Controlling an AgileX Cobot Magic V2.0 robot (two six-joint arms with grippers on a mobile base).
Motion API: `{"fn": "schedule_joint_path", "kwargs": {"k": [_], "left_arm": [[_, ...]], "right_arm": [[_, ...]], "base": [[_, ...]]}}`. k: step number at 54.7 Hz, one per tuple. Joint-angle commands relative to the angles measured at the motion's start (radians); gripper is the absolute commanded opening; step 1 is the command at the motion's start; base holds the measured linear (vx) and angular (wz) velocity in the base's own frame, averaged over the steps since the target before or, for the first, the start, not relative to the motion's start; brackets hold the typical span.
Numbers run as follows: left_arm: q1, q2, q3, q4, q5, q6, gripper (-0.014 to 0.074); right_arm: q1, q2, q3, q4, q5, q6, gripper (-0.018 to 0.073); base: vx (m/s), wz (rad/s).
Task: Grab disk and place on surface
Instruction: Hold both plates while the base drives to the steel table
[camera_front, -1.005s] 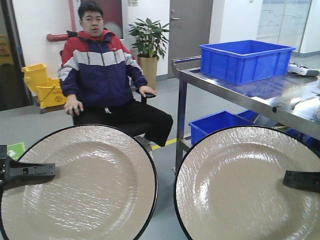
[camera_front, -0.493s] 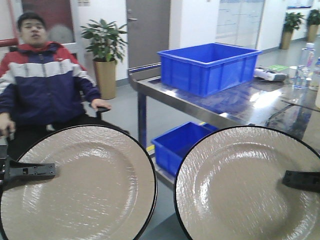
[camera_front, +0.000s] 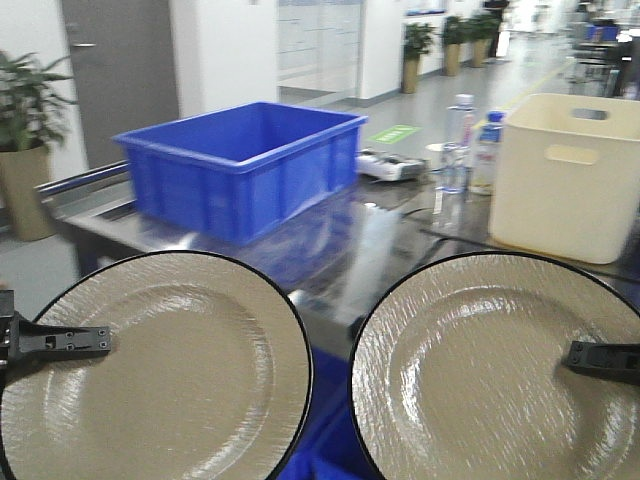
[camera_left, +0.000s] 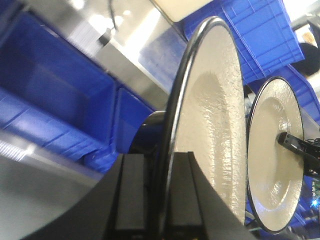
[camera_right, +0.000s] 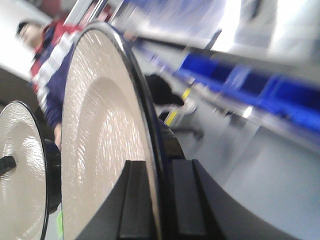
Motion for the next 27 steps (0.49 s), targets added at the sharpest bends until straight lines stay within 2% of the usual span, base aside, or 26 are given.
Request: {"fn": "schedule_joint_path", "kwargs": {"k": [1, 27], "left_arm": [[-0.001, -0.038, -0.033, -0.144, 0.066, -0.013, -0.0007], [-0.001, -0.038, -0.033, -0.144, 0.066, -0.013, -0.0007]], "right_arm": [[-0.005, -0.024, -0.030, 0.125, -0.005, -0.001, -0.0009], [-0.005, -0.024, -0.030, 0.125, -0.006, -0.001, -0.0009]], "base": [[0.46, -0.60], [0.42, -0.58]]}}
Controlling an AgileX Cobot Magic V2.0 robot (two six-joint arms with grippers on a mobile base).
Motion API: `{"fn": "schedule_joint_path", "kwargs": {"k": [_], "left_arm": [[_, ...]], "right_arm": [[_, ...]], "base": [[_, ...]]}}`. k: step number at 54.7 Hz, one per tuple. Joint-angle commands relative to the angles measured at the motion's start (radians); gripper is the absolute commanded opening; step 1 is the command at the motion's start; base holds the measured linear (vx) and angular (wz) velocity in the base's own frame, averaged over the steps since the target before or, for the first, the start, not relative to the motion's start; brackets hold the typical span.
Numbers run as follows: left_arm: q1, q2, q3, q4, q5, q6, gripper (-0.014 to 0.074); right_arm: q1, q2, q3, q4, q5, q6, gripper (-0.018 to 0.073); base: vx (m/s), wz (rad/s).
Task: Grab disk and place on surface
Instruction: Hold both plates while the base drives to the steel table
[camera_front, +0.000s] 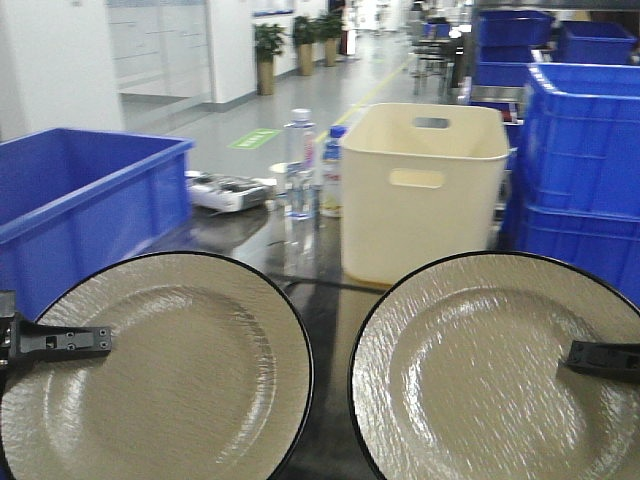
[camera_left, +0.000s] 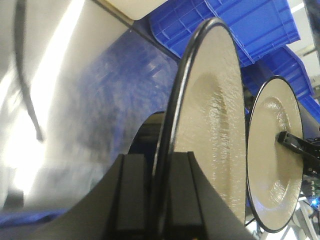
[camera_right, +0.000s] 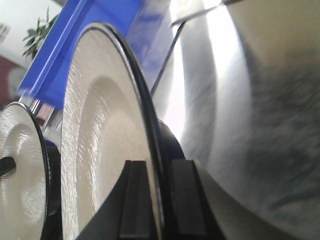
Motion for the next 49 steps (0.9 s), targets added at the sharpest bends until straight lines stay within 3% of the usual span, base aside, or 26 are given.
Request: {"fn": "schedule_joint_path", "kwargs": {"k": [1, 25, 49], "left_arm": [[-0.001, -0.038, -0.033, -0.144, 0.065, -0.013, -0.0007], [-0.001, -0.037, -0.033, -0.144, 0.060, -0.013, -0.0007], [-0.001, -0.037, -0.033, -0.144, 0.058, -0.013, -0.0007]], "right_arm": [[-0.005, -0.024, -0.030, 0.125, -0.005, -0.001, -0.0009], [-0.005, -0.024, -0.030, 0.125, -0.005, -0.001, -0.0009], [-0.005, -0.024, -0.030, 0.125, -0.004, -0.001, -0.0009]], "base": [[0.38, -0.52], [0.31, -0.49], [0.10, -0.14]]}}
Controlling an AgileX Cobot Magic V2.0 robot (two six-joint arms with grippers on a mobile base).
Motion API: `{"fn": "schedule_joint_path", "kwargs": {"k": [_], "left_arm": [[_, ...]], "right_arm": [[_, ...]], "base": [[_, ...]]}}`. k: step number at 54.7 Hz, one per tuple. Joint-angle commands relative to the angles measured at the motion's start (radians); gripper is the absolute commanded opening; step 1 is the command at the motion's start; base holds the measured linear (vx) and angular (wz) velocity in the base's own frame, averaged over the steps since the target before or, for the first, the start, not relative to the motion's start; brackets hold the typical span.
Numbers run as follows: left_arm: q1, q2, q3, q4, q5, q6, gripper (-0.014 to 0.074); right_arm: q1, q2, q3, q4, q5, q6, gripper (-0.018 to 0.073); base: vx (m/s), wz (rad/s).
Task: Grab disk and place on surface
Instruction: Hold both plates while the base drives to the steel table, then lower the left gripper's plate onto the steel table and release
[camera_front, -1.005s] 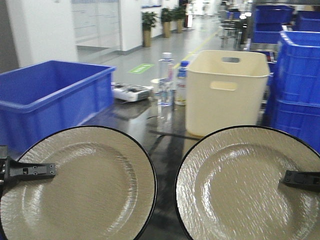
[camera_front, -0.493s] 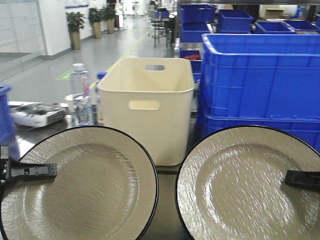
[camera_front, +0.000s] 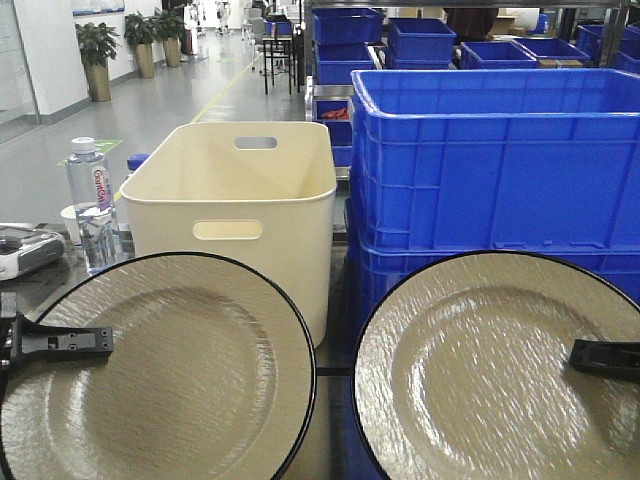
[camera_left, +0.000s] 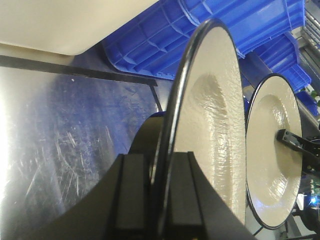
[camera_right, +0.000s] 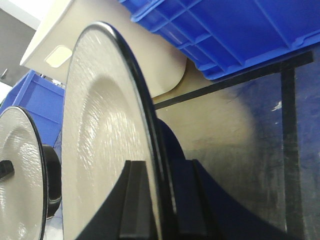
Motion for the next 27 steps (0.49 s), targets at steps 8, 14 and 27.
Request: {"fn": "schedule_joint_path", "kwargs": {"k": [8, 14, 27], "left_arm": [[-0.001, -0.037, -0.033, -0.144, 0.058, -0.013, -0.0007], [-0.001, -0.037, -0.033, -0.144, 0.060, -0.013, -0.0007], [-0.001, -0.037, -0.033, -0.145, 0.048, -0.013, -0.0007]], "right_arm": [[0.002, -0.024, -0.030, 0.126, 0.001, -0.001, -0.0009], [0.002, -0.024, -0.030, 0.127, 0.000, -0.001, -0.0009], [0.001, -0.024, -0.030, 0.127, -0.018, -0.001, -0.0009]], "base": [[0.02, -0.05], [0.00, 0.00], [0.00, 0.00]]}}
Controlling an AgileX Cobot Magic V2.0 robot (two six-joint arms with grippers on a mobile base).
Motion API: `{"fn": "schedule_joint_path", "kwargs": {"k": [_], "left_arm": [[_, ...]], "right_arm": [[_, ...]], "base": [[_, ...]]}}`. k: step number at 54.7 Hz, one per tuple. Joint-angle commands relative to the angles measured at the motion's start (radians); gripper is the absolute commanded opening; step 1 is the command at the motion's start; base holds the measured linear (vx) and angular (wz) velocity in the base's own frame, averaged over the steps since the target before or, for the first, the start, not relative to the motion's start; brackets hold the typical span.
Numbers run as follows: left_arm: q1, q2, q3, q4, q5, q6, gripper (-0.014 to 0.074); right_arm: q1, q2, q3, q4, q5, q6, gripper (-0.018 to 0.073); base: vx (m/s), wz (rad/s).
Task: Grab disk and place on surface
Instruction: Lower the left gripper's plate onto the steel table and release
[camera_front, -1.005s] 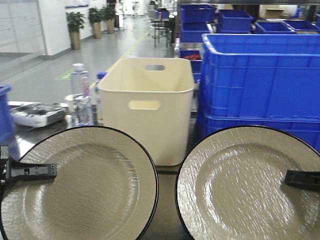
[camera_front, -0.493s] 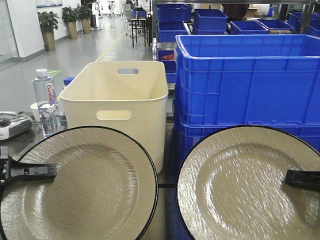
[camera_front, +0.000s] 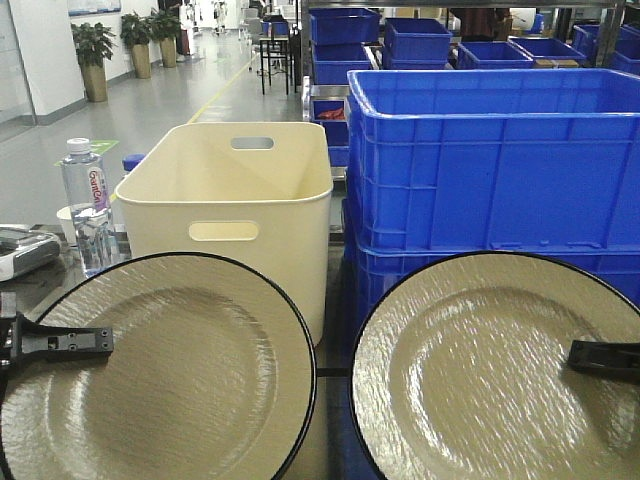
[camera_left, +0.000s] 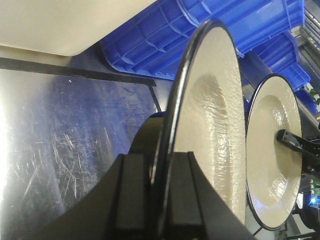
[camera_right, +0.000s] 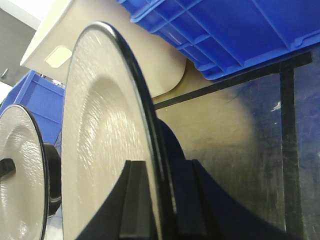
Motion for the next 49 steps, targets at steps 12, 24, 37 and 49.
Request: {"fn": "schedule_joint_path", "kwargs": {"k": [12, 24, 37, 49], "left_arm": [[-0.002, -0.025, -0.033, -0.144, -0.016, -0.004, -0.0007], [-0.095, 0.057, -0.033, -0.102, -0.026, -0.005, -0.0007], [-0.299, 0.158, -0.033, -0.065, -0.181, -0.005, 0.0001], [-0.413, 0.208, -0.033, -0.065, -0.337, 0.057, 0.0111]], "right_arm": [[0.000, -0.024, -0.030, 0.132, -0.094, -0.001, -0.0009], [0.000, -0.024, -0.030, 0.203, -0.127, -0.001, -0.0009], [0.000, -0.024, -0.030, 0.289, -0.134, -0.008, -0.0009], [0.000, -0.024, -0.030, 0.304, -0.133, -0.043, -0.0009]], "base": [[0.00, 0.00], [0.00, 0.00], [0.00, 0.00], [0.00, 0.00]]}}
